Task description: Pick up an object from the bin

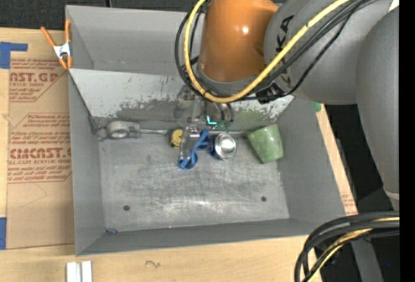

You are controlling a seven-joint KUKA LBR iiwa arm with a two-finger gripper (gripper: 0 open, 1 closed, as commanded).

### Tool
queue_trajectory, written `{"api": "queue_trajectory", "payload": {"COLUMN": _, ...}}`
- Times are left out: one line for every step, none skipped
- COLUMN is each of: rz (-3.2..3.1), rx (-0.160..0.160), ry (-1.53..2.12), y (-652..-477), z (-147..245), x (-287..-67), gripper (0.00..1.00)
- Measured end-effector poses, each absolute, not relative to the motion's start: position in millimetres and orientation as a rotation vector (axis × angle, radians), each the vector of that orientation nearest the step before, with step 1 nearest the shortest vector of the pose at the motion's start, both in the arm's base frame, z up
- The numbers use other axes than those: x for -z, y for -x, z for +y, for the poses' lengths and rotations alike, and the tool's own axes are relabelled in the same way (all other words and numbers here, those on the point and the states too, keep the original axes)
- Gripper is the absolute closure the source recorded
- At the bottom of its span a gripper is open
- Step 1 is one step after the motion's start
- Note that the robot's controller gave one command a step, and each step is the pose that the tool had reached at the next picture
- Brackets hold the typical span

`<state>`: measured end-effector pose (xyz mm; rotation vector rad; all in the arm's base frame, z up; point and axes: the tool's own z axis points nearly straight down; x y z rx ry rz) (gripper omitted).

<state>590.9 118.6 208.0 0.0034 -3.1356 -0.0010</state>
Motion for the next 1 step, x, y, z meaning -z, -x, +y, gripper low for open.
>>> {"api": "queue_trajectory", "payload": {"rz": -3.158, "rx": -0.002, "ry": -0.080, "y": -592.8, "z": 49.8, "x": -88.0, "gripper": 0.00}}
